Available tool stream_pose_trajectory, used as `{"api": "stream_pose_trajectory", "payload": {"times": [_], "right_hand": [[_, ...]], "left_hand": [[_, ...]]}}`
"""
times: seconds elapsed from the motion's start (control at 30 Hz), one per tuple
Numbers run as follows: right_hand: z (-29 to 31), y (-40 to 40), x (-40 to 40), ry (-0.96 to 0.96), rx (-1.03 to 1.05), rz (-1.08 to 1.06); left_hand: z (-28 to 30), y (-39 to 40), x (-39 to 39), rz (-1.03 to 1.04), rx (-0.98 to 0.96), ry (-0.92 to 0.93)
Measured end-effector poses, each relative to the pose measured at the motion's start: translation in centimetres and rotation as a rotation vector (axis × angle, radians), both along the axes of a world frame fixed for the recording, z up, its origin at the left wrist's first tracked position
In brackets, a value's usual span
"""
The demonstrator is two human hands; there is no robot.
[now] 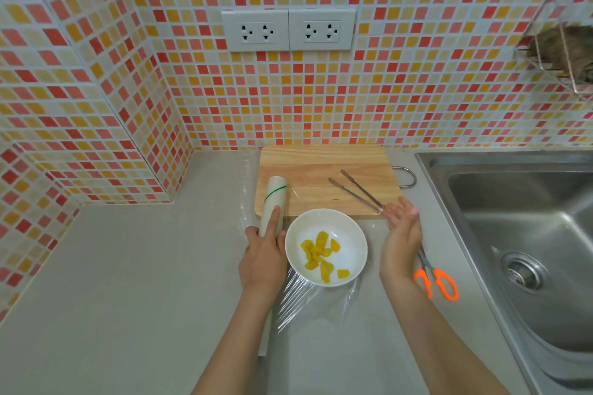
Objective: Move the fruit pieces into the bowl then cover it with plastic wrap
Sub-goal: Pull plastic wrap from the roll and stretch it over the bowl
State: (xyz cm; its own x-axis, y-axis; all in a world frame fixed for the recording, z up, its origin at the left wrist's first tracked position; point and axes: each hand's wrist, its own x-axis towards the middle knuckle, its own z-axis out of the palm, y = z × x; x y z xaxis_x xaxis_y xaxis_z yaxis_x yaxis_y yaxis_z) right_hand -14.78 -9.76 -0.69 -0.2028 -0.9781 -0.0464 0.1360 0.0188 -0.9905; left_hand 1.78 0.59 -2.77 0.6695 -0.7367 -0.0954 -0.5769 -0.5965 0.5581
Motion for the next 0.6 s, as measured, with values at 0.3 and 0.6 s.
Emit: {"api": "stream_pose_trajectory", "payload": {"times": [0.3, 0.6], "right_hand": [[-2.8, 7.1, 4.0, -0.089, 0.120, 0.023], [-3.8, 5.2, 2.5, -0.037, 0.221, 0.057]], "left_hand": [[0.1, 0.0, -0.2, -0.011, 0.002, -0.033], [0.4, 0.0, -0.2, 0.000, 0.000, 0.006]]}}
